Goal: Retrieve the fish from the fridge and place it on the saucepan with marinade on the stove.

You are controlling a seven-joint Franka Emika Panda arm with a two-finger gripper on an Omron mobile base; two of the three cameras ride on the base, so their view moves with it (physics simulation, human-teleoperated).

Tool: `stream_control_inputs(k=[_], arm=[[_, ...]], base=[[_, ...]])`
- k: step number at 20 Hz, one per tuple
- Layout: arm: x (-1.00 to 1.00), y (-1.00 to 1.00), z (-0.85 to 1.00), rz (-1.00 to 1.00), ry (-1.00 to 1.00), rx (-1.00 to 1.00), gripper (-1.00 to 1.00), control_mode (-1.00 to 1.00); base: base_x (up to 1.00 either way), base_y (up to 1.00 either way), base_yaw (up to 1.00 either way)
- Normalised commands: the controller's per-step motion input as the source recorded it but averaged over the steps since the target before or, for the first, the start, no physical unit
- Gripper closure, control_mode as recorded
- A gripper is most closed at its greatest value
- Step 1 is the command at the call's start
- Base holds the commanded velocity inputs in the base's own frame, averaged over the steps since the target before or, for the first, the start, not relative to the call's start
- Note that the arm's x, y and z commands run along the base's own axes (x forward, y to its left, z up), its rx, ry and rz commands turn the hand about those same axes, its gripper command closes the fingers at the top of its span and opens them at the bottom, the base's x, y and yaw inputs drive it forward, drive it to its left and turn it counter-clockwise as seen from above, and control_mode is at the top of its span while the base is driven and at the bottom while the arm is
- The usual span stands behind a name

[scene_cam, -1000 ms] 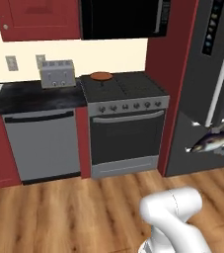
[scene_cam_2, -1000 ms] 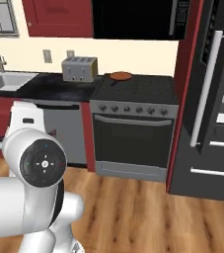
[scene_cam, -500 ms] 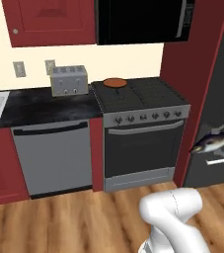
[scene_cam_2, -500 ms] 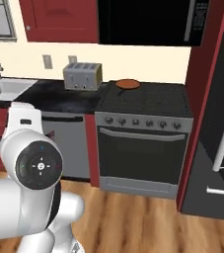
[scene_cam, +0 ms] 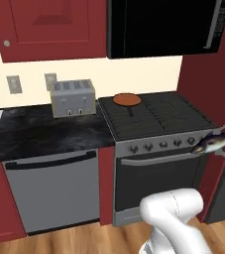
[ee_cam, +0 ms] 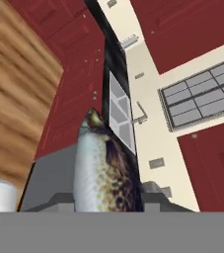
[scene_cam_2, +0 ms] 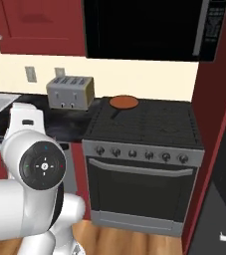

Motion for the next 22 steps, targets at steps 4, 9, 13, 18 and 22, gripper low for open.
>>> stream_control_inputs(k=[4, 9, 13, 18, 22], arm=[[0.0, 0.0, 0.0, 0.0, 0.0, 0.0, 1.0, 1.0], [0.0, 0.0, 0.0, 0.0, 0.0, 0.0, 1.0, 1.0], [0.0, 0.0, 0.0, 0.0, 0.0, 0.0, 1.0, 1.0], [0.0, 0.0, 0.0, 0.0, 0.0, 0.0, 1.0, 1.0], [0.0, 0.0, 0.0, 0.0, 0.0, 0.0, 1.0, 1.0]], base=[[1.0, 0.0, 0.0], [0.99, 0.0, 0.0], [0.93, 0.0, 0.0], [0.89, 0.0, -0.01], [0.54, 0.0, 0.0]])
